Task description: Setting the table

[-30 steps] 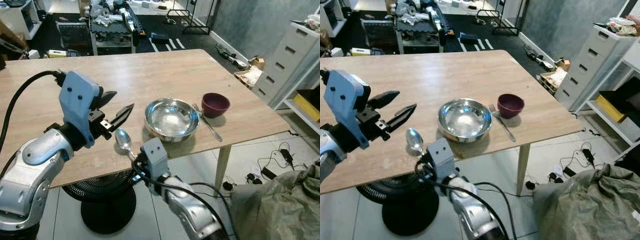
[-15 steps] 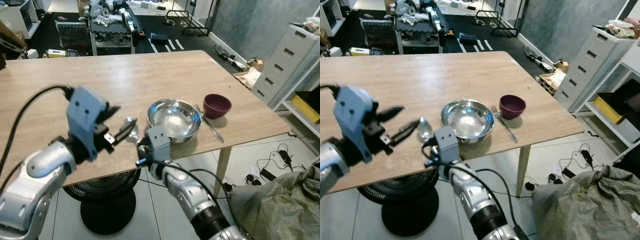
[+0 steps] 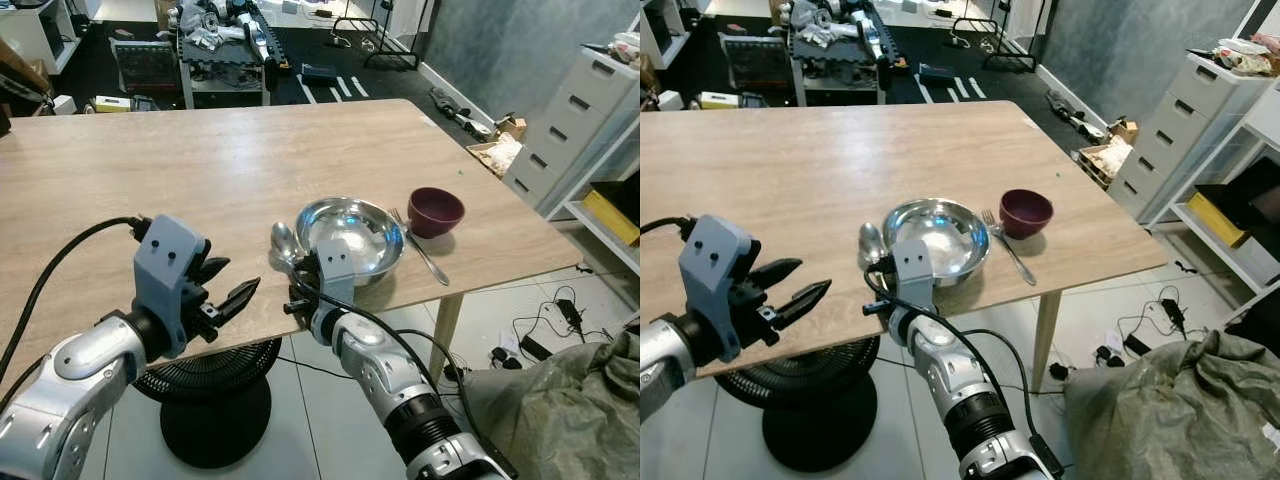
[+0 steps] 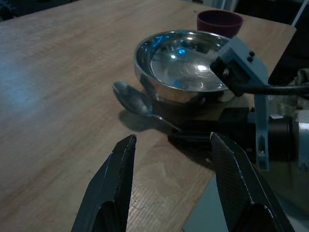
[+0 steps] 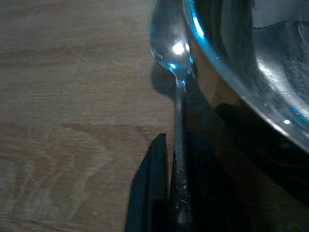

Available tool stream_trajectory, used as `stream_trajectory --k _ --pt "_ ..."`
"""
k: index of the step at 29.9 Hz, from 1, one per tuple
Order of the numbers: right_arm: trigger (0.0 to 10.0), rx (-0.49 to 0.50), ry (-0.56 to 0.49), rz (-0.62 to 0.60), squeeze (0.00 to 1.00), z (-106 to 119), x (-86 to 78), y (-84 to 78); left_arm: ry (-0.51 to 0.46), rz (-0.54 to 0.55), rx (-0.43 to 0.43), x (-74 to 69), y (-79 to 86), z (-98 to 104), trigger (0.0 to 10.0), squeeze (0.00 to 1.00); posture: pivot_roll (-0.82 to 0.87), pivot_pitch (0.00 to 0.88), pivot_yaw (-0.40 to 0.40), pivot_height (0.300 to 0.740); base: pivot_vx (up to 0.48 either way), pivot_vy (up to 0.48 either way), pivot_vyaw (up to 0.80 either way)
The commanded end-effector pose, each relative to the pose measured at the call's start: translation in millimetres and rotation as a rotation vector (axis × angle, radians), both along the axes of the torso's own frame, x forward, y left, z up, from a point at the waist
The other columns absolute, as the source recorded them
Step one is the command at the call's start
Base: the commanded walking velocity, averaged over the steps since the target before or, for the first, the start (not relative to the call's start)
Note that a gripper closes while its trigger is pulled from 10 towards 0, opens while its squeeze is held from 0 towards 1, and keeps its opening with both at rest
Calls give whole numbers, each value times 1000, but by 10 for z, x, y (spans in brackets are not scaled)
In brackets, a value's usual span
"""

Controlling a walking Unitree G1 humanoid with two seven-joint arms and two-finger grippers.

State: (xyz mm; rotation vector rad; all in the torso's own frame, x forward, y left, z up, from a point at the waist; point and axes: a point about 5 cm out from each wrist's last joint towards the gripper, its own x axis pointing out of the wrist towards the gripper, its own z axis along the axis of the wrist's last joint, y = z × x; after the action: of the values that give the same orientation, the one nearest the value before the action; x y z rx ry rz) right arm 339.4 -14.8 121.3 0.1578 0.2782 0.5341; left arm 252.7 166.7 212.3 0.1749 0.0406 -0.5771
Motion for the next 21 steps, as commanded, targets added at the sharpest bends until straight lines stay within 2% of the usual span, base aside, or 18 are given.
stream_trajectory --k 1,2,3,4,8,9,10,11,13,15,17,19,20,21 --pt "10000 232 19 203 1000 329 -294 840 14 0 12 -8 -14 -55 10000 0 148 75 -40 740 0 0 0" --pt "10000 321 5 219 1000 435 -303 851 16 1 14 3 -16 -69 10000 0 145 73 -40 740 0 0 0" --pt "10000 321 5 219 1000 435 -303 851 16 1 14 3 -16 -69 10000 0 145 73 -40 740 0 0 0" --pt "10000 374 -5 219 1000 504 -299 845 17 0 15 7 -17 -75 10000 0 144 71 -39 740 0 0 0" --pt "10000 374 -5 219 1000 504 -299 845 17 0 15 7 -17 -75 10000 0 144 71 -39 740 0 0 0" --pt "10000 448 -13 211 1000 591 -287 823 18 1 18 11 -18 -87 10000 0 143 68 -37 740 0 0 0" --pt "10000 448 -13 211 1000 591 -287 823 18 1 18 11 -18 -87 10000 0 143 68 -37 740 0 0 0" --pt "10000 535 -33 217 0 720 -271 755 19 1 20 16 -20 -99 10000 0 140 60 -37 740 0 0 0" --pt "10000 606 -74 243 0 864 -272 626 20 0 23 19 -21 -115 10000 0 138 55 -38 740 0 0 0" --pt "10000 605 -90 258 0 888 -284 563 20 1 24 19 -20 -119 10000 0 134 55 -38 740 0 0 0" --pt "10000 589 -98 271 0 883 -297 513 20 2 25 19 -17 -122 10000 0 133 54 -38 740 0 0 0" --pt "10000 520 -129 308 0 830 -349 383 17 7 20 23 -4 -117 10000 0 132 53 -38 740 0 0 0" --pt "10000 520 -129 308 0 830 -349 383 17 7 20 23 -4 -117 10000 0 132 53 -38 740 0 0 0" --pt "10000 462 -145 338 0 774 -391 300 15 8 17 25 5 -108 10000 0 129 52 -37 740 0 0 0"
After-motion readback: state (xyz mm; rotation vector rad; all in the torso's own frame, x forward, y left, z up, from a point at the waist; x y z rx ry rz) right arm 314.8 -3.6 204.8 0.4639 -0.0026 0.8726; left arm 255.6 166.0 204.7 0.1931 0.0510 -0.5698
